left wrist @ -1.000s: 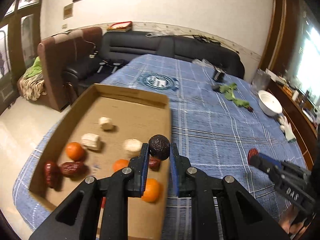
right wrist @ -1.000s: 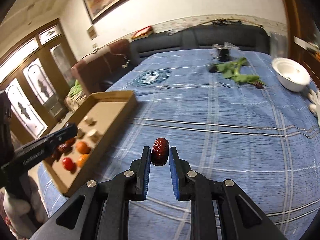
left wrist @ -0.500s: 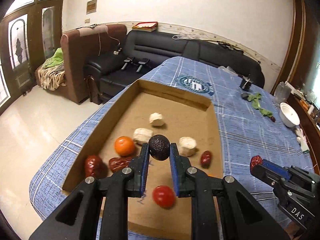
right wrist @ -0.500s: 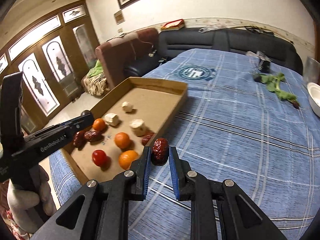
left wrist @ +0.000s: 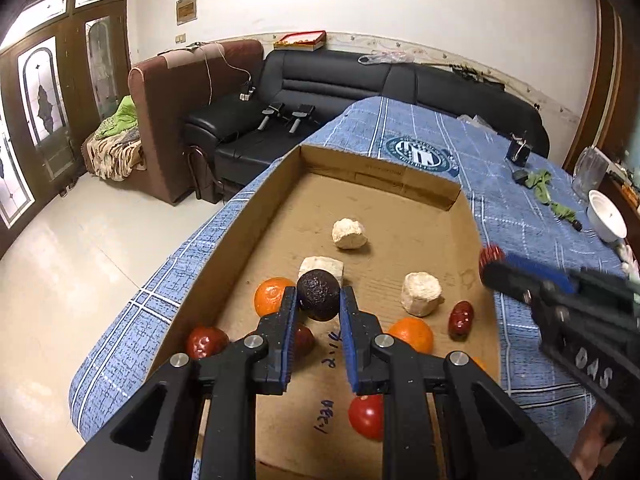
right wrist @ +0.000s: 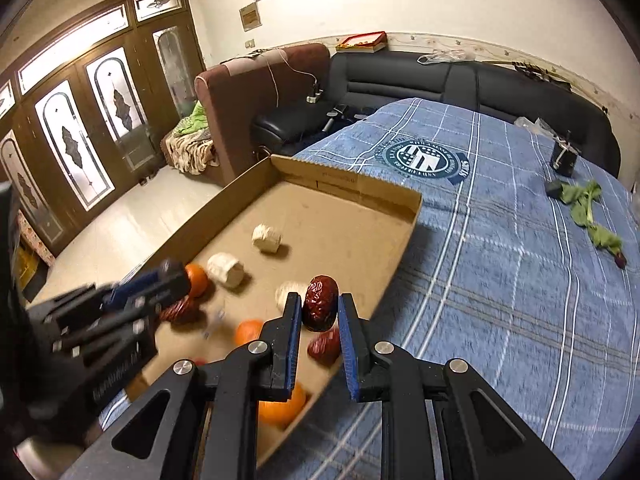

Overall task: Organize fruits
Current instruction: 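Carry the red date and dark round fruit into the box and open both tools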

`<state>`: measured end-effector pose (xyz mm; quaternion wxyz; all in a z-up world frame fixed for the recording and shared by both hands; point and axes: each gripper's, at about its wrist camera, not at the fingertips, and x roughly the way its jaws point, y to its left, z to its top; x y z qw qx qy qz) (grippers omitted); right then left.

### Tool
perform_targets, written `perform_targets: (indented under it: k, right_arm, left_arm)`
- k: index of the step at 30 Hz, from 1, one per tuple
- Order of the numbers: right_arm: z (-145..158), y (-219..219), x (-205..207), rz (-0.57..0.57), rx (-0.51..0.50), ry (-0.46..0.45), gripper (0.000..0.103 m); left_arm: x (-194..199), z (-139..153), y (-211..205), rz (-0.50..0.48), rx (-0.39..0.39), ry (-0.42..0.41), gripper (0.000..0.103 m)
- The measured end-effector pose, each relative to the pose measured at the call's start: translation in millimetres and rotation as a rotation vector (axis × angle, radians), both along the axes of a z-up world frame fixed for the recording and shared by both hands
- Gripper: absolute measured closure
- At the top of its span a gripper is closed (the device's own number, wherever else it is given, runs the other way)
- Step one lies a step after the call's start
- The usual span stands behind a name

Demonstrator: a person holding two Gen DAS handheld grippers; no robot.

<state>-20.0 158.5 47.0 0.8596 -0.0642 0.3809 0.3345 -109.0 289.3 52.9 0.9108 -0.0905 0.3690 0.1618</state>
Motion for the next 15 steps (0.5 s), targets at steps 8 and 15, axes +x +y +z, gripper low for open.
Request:
perform_targets:
  k: [8, 15]
  right_arm:
    - [-14, 31, 37, 0.007, -0.036, 0.064, 0.082]
    - [-28, 50, 49, 0.031, -0.056, 0.115, 0.082]
  left_arm:
    - [8, -11, 11, 0.005, -0.028, 0.028, 0.083]
    - [10, -12, 17, 0.01, -0.047, 0.021, 0.083]
